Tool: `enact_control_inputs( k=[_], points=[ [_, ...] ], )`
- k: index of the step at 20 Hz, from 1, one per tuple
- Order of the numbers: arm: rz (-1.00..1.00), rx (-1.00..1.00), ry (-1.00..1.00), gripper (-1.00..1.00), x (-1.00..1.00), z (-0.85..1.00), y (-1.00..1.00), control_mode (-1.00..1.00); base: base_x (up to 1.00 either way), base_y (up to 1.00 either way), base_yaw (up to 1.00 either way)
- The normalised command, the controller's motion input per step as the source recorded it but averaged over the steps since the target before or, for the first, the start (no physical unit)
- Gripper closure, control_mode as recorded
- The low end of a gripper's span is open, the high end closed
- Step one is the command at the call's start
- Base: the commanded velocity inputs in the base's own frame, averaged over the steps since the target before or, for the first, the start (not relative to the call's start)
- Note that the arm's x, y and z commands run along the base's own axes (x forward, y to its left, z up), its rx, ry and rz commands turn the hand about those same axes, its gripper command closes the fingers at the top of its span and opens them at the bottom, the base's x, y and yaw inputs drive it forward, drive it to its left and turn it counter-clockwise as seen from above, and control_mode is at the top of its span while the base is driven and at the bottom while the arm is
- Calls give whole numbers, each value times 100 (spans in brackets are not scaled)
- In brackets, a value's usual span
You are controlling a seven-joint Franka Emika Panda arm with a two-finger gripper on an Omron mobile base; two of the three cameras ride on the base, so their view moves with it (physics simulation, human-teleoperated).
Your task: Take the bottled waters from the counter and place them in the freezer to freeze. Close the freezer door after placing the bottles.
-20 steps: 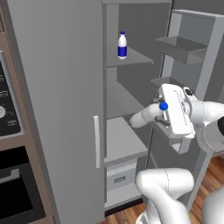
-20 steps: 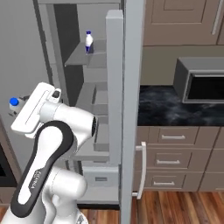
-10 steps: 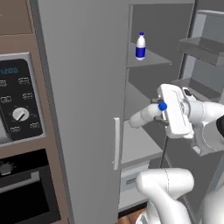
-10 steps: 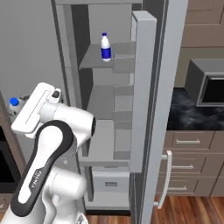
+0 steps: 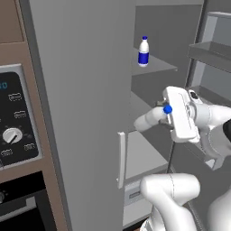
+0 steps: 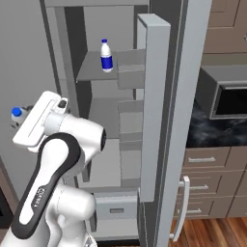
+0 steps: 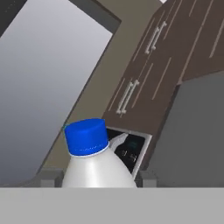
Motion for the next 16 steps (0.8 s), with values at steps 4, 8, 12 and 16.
enact_control_inputs(
  k=[4, 8, 12, 16],
  points=[
    [-57, 0, 0, 100, 0, 22, -4, -100, 0, 0, 0],
    [-53, 5, 0, 100, 2, 57, -2, -100, 0, 0, 0],
    [-45, 25, 0, 100, -10, 75, -39, -100, 0, 0, 0],
    [-26, 44, 4, 100, -12, 63, -52, -100, 0, 0, 0]
  ],
)
